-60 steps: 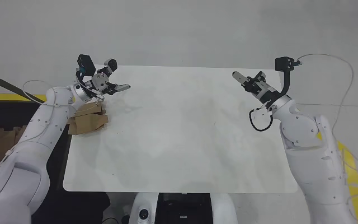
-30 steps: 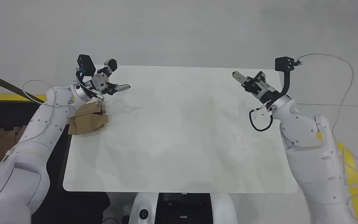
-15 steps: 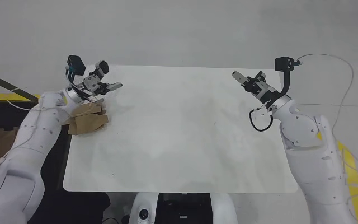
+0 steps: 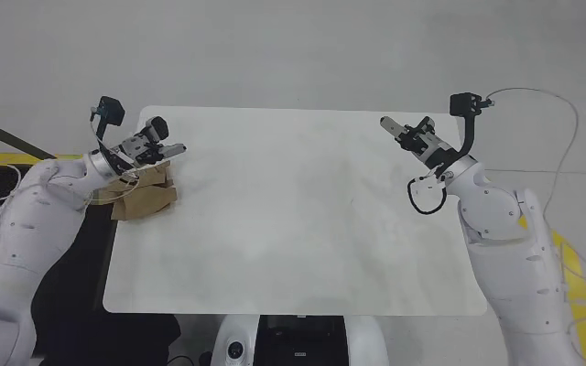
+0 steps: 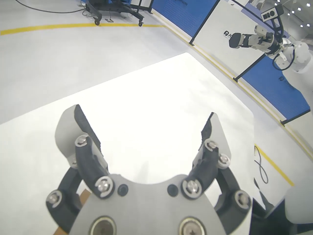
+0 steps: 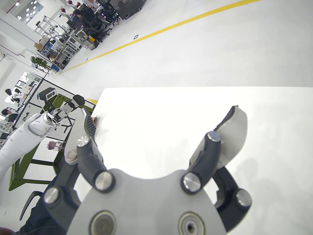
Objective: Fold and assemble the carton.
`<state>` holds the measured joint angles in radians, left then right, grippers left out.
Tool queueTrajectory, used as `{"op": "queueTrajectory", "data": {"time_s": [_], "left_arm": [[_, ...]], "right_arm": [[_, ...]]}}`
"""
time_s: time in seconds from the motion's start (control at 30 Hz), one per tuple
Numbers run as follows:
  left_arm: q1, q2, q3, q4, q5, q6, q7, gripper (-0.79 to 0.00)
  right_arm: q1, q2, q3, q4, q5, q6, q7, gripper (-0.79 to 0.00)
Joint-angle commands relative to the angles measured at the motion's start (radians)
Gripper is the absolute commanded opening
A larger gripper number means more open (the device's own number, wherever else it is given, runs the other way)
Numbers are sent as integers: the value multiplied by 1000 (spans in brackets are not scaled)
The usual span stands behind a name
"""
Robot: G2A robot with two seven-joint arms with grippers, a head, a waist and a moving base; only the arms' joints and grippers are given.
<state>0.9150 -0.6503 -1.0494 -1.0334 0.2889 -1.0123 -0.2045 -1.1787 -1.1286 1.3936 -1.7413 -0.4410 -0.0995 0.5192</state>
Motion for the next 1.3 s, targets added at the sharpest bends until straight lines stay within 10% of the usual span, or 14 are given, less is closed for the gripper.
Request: {"op": "queueTrajectory", "data": {"time_s": [0.0,0.53,1.13,1.27], "left_arm": [[21,19,-20,-14,-84,0,-91,0],[114,90,-128,-68,-554,0,-557,0],[114,90,-128,-68,-554,0,-557,0],[126,90,-123,-95,-579,114,-585,0]], "right_arm": [[0,0,0,0,0,0,0,0],[0,0,0,0,0,0,0,0],[0,0,0,0,0,0,0,0],[0,0,0,0,0,0,0,0]]}}
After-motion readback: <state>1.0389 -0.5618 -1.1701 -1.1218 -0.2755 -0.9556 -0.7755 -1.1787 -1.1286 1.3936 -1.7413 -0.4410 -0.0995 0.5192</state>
